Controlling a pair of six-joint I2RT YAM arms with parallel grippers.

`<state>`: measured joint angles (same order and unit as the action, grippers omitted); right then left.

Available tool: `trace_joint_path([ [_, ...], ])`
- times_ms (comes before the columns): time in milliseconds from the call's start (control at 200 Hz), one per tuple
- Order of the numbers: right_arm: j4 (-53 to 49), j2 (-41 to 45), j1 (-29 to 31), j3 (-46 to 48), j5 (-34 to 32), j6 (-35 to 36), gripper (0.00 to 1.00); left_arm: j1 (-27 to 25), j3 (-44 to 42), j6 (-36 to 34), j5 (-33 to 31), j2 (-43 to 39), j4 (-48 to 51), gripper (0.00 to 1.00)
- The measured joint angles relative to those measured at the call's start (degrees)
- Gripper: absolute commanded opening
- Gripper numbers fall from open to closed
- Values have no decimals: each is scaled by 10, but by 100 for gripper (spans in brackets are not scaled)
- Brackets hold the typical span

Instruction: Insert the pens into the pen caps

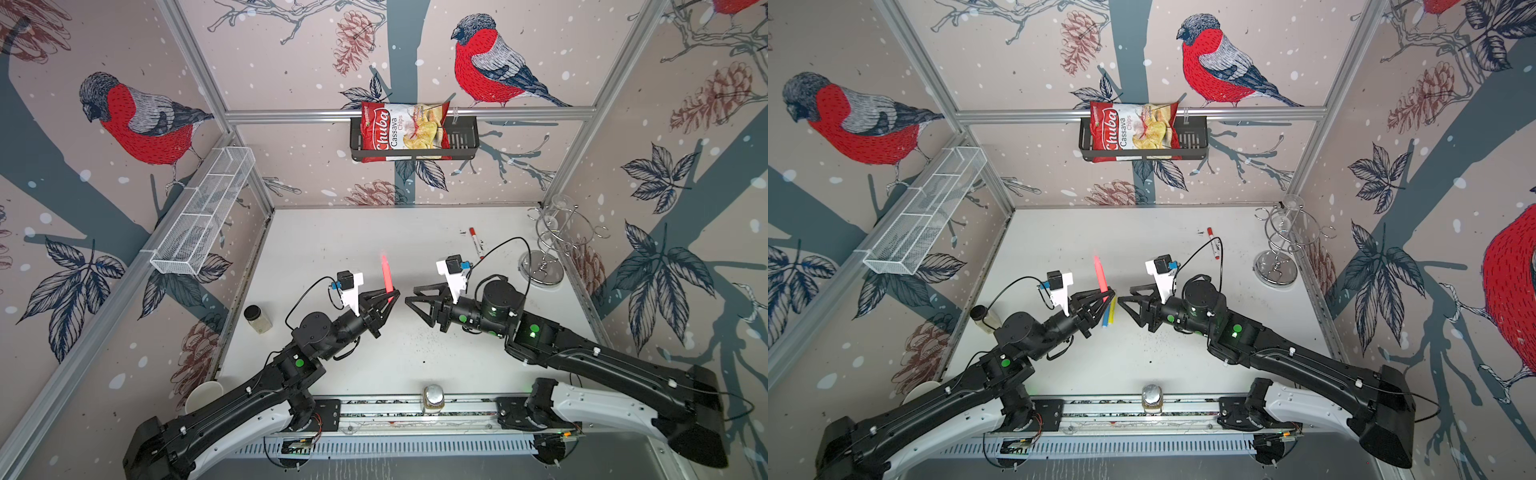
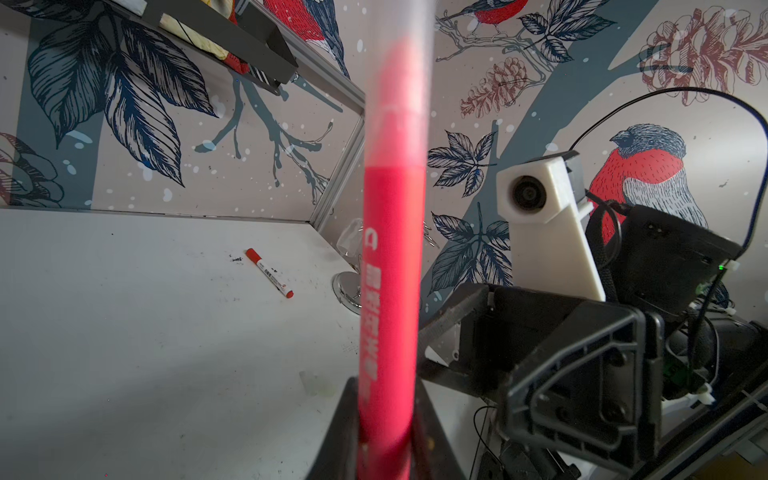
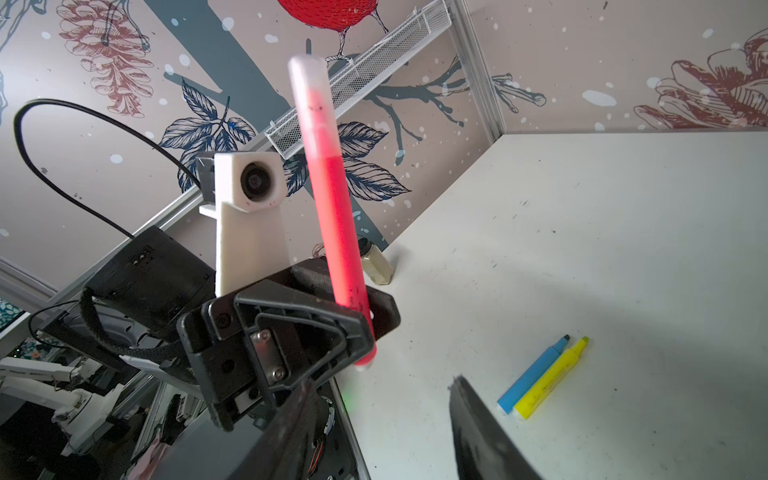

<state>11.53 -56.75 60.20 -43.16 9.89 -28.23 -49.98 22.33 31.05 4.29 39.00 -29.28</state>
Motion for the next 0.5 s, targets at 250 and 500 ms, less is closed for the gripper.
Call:
trace_joint_path([
  [250, -2, -12, -2, -32, -1, 14, 52, 0, 0, 0, 1, 14, 0, 0],
  [500, -17, -43, -2, -62, 0, 29, 49, 0, -2, 2, 3, 21, 0, 0],
])
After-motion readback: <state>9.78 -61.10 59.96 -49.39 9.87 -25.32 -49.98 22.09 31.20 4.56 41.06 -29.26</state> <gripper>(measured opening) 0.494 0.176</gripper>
